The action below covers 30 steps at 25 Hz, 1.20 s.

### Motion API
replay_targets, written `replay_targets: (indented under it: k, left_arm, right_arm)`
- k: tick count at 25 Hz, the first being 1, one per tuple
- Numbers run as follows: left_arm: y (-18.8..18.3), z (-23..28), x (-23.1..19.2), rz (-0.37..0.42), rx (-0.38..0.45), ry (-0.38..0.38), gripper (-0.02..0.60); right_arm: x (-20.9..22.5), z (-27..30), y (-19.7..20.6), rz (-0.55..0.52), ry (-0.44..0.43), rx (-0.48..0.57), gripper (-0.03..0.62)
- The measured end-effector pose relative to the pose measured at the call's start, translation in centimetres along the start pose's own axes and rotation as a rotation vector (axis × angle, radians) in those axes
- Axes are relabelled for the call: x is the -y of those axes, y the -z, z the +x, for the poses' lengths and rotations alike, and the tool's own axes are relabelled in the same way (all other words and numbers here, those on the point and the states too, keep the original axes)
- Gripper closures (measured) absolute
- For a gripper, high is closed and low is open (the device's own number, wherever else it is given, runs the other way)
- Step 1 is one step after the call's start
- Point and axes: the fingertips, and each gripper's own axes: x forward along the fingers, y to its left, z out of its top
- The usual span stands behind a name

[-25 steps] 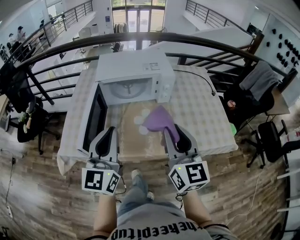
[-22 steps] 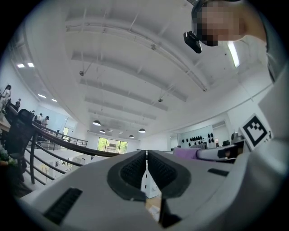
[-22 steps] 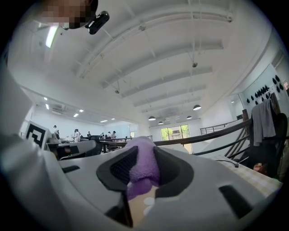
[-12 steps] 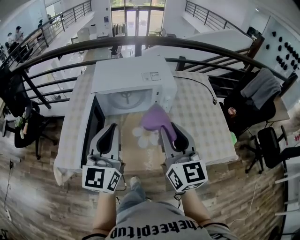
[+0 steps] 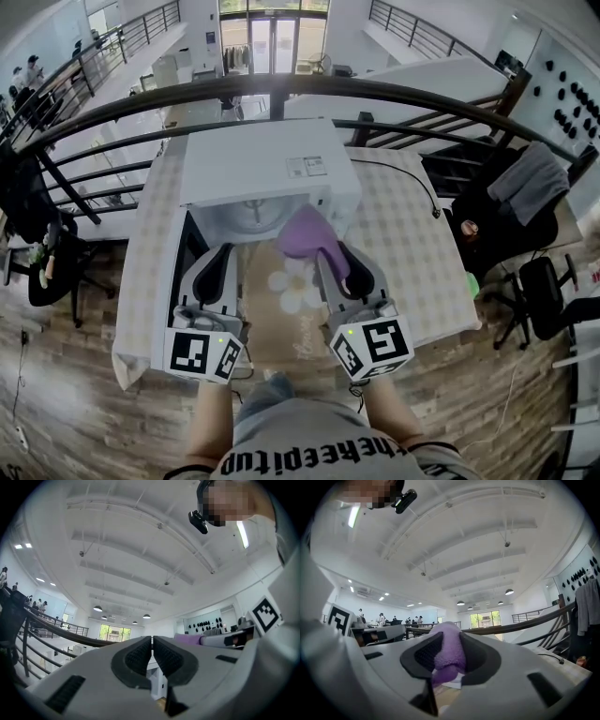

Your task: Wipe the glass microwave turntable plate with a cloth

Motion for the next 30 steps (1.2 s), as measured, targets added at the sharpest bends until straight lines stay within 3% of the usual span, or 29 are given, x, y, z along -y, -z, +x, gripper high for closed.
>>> replay_targets:
  k: [11,21,30]
  left_arm:
    - [0.9,3.3,-3.4,0.005,-0.003,-0.002,0.566]
    - [3.6,4.4,-5.3,-0.028,-0.044,0.026,0.566]
    - [5.8,4.2,-6.1,-0.045,-0.078,-0.01,0.566]
  right_arm:
    - [0.3,4.8,1.5,0.007,-0.015,-0.023,0.48]
    - [-0.7,8.2,5.4,0.027,-0.042,-0.111,0.482]
    - [-0.4,10.9,10.3,0.051,-0.082,-0.237,0.487]
